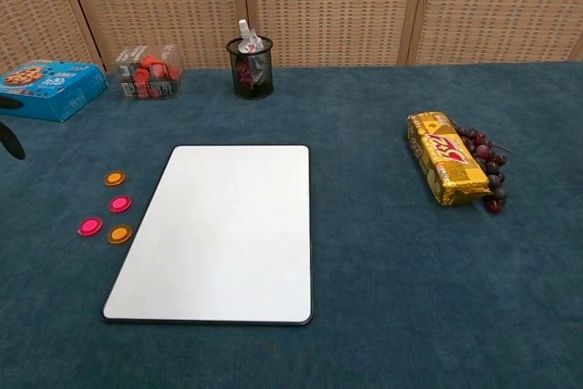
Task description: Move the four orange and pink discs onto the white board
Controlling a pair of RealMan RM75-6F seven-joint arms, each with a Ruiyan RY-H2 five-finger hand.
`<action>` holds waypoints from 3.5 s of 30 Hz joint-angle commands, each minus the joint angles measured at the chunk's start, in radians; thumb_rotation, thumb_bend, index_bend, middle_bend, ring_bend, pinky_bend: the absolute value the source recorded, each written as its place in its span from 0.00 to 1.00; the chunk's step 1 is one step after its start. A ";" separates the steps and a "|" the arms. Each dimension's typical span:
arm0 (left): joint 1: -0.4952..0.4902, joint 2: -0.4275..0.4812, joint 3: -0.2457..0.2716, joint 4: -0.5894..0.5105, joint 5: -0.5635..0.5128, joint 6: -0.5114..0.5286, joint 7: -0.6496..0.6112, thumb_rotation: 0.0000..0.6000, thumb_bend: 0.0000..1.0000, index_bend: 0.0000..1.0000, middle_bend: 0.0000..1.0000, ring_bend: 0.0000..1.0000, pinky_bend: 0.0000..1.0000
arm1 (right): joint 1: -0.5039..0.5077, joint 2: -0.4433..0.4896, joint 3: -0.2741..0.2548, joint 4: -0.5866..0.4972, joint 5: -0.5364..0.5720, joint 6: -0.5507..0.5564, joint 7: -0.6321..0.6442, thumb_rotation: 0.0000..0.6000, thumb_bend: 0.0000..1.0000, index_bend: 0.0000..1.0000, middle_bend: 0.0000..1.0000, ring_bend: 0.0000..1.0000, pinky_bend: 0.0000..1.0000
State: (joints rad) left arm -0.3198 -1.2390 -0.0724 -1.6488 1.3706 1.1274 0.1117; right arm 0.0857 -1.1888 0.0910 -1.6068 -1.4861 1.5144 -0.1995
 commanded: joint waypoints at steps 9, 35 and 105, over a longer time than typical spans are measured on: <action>-0.135 -0.155 -0.039 -0.024 -0.270 -0.105 0.338 1.00 0.30 0.39 0.00 0.00 0.00 | 0.003 0.009 -0.003 0.000 -0.002 -0.011 0.030 1.00 0.00 0.00 0.00 0.00 0.00; -0.219 -0.322 -0.024 0.101 -0.430 -0.091 0.483 1.00 0.30 0.39 0.00 0.00 0.00 | 0.007 0.020 -0.002 -0.010 0.014 -0.030 0.057 1.00 0.00 0.00 0.00 0.00 0.00; -0.341 -0.259 -0.069 0.136 -0.485 -0.129 0.347 1.00 0.30 0.31 0.00 0.00 0.00 | 0.013 0.041 -0.007 -0.039 0.051 -0.073 0.079 1.00 0.00 0.00 0.00 0.00 0.00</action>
State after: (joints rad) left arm -0.6635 -1.5046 -0.1408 -1.5327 0.8800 1.0169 0.4769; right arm 0.0986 -1.1478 0.0842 -1.6452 -1.4357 1.4419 -0.1204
